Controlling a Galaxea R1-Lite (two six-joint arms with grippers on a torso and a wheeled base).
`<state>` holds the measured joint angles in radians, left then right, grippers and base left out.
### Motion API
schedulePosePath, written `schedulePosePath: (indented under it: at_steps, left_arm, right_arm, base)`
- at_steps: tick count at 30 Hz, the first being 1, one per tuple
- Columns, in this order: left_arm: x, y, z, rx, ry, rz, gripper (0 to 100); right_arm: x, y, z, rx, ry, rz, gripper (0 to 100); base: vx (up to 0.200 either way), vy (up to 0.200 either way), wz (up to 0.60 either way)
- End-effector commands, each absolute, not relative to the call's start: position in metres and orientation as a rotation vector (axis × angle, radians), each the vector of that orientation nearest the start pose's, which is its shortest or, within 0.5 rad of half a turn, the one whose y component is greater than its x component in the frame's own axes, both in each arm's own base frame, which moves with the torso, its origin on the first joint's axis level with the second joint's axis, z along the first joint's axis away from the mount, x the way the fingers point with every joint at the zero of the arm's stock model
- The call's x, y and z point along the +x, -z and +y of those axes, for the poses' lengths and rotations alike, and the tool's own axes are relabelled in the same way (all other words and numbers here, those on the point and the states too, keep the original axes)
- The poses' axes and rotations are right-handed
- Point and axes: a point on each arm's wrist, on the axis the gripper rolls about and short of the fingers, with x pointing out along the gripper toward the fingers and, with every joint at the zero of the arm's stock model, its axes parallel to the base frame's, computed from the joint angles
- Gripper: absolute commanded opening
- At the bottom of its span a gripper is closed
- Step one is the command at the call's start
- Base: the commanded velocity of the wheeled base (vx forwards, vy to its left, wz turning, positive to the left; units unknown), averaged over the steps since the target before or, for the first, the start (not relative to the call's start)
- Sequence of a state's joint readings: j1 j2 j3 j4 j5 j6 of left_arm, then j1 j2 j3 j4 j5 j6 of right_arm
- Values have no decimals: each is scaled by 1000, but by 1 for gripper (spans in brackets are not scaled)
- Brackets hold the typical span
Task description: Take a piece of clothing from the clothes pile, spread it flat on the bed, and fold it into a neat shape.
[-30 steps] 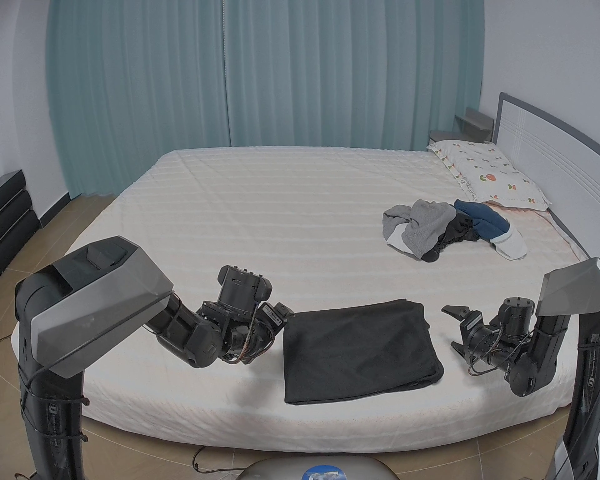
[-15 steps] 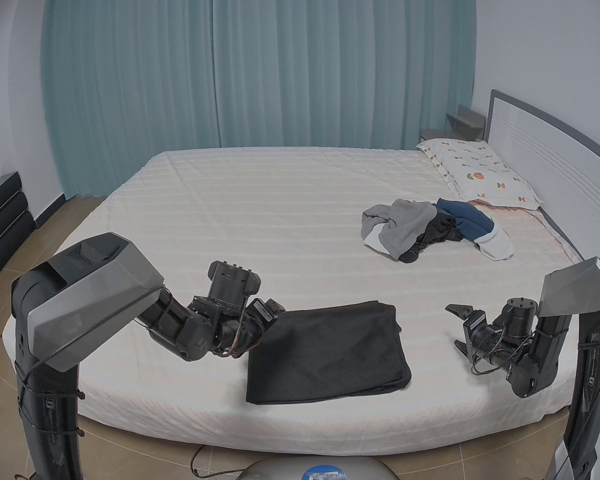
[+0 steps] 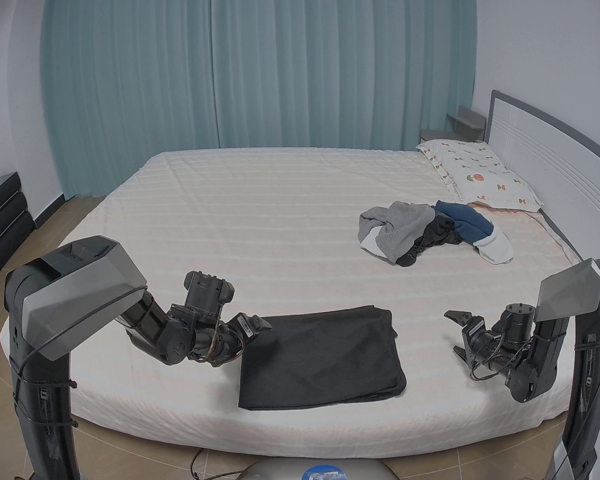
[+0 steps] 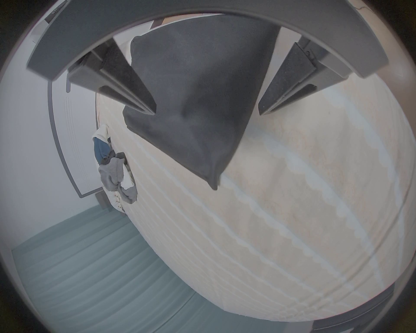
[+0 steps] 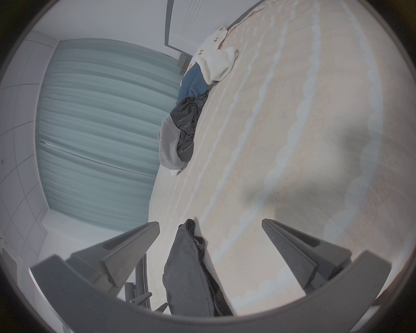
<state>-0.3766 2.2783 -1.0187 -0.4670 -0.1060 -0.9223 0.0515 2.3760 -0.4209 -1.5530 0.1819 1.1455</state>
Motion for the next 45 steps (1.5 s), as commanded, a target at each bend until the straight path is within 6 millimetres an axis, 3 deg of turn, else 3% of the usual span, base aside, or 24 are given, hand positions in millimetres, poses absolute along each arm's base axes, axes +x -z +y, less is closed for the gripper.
schedulePosePath:
  at_steps: [1, 13, 35, 36, 45]
  left_arm:
    - [367, -1, -144, -726, 75, 929, 100]
    - [352, 12, -150, -645, 149, 879, 100]
    - [355, 25, -153, -598, 153, 888, 100]
    - [355, 25, -153, -598, 153, 888, 0]
    - [357, 25, -153, -603, 149, 868, 0]
  right_arm:
    - [314, 23, 21, 1151, 20, 486, 100]
    - [315, 23, 22, 1146, 16, 488, 100]
    - [314, 24, 23, 1144, 15, 492, 100]
    - [314, 24, 23, 1144, 15, 492, 100]
    - [314, 23, 23, 1144, 16, 491, 100]
  base:
    - [0, 0, 0]
    - [0, 0, 0]
    - [0, 0, 0]
    - [0, 0, 0]
    - [0, 0, 0]
